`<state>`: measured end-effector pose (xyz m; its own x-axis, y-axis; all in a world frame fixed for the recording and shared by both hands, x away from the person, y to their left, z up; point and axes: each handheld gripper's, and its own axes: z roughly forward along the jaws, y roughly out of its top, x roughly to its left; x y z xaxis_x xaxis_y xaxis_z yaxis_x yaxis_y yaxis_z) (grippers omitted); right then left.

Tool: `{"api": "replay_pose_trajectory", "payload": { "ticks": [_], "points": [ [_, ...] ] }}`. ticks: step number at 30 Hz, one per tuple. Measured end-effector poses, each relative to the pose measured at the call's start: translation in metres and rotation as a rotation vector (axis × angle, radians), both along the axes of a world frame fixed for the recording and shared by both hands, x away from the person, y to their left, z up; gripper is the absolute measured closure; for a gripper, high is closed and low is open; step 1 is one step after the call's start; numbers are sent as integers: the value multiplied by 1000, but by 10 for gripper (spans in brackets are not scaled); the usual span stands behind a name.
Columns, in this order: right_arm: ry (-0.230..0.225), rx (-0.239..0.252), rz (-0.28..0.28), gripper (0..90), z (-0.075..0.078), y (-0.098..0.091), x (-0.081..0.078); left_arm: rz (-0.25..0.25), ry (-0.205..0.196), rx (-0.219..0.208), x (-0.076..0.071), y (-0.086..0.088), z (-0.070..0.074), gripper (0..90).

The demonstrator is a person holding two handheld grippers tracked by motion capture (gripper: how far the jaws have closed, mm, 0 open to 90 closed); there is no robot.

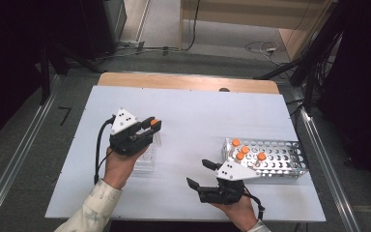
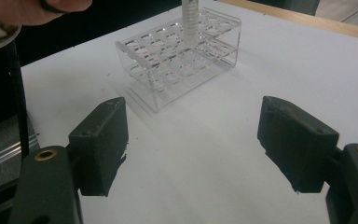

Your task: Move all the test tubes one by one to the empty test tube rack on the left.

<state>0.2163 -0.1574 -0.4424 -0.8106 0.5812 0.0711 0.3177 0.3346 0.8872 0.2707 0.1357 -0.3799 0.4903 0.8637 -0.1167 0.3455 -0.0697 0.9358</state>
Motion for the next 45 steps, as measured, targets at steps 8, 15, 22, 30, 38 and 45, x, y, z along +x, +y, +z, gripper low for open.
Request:
{"api": "replay_pose_trajectory", "payload": {
  "ticks": [8,15,22,30,38,45],
  "points": [
    [-8,9,-15,240,1,-1,-1,58,-9,45,27,5,4,701],
    [-6,2,-13,240,0,-1,-1,100,0,65,49,4,5,701],
    [-10,5,-13,244,0,-2,-2,136,-19,70,60,4,2,701],
    [-14,8,-13,244,1,-3,-2,152,-13,88,64,6,-6,701],
    [-15,4,-10,245,1,-2,-2,153,16,96,65,5,-25,700],
    [-10,0,-9,245,0,-2,-2,142,52,126,65,4,-40,699]
  ]
}}
